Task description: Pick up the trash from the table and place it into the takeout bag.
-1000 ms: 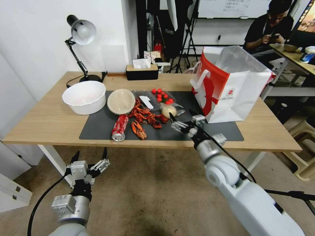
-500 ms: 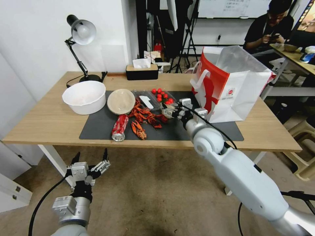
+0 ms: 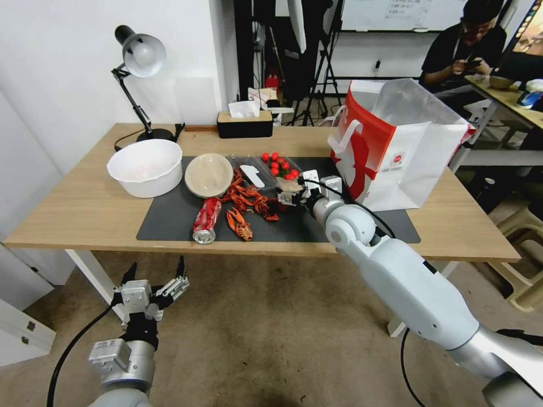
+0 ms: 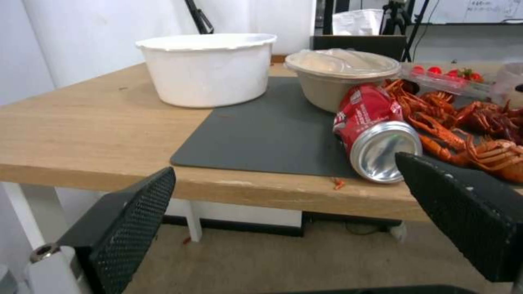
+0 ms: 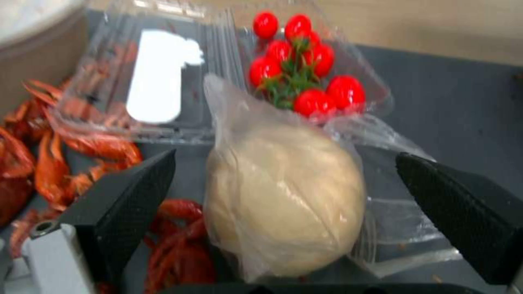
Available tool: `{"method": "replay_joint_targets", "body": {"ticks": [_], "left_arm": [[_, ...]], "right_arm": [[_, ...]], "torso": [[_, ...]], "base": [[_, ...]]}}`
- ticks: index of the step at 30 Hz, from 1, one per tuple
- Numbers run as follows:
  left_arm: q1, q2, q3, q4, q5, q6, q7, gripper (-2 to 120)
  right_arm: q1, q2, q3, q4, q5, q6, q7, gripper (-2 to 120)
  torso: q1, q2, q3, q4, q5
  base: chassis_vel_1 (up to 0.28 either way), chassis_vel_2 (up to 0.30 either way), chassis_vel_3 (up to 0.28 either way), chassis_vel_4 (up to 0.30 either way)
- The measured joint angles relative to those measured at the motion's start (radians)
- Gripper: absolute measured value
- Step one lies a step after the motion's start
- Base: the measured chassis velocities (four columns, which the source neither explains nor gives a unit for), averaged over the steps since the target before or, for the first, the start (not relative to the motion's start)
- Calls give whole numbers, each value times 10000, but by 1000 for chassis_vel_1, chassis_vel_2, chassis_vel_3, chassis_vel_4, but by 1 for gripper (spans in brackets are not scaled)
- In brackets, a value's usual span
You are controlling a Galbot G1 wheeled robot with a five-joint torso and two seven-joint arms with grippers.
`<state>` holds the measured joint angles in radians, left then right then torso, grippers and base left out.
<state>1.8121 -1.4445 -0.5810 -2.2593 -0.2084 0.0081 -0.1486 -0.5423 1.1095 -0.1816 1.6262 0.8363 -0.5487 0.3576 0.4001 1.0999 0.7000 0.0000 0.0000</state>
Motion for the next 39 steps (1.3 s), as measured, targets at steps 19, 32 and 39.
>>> {"method": "replay_joint_targets", "body": {"ticks": [19,32,39], "left_arm": [[-26,59,-49,44,-48,-72,-34,100],[-26,67,-65,40,2,-66,-83,100],[-52,90,-36,27,39,-50,-120,100]], "right_arm": [[87,163,16,-266,269,-422,281,55],[-202,-87,272,191,424,-523,495,11],[-452,-624,742,1057,301,-520,388,7]], "torso": [[-3,2,0,0,0],[-2,1,0,0,1],[-1,1,0,0,1]], "base": [[0,0,0,0],[0,0,0,0],[0,0,0,0]]}}
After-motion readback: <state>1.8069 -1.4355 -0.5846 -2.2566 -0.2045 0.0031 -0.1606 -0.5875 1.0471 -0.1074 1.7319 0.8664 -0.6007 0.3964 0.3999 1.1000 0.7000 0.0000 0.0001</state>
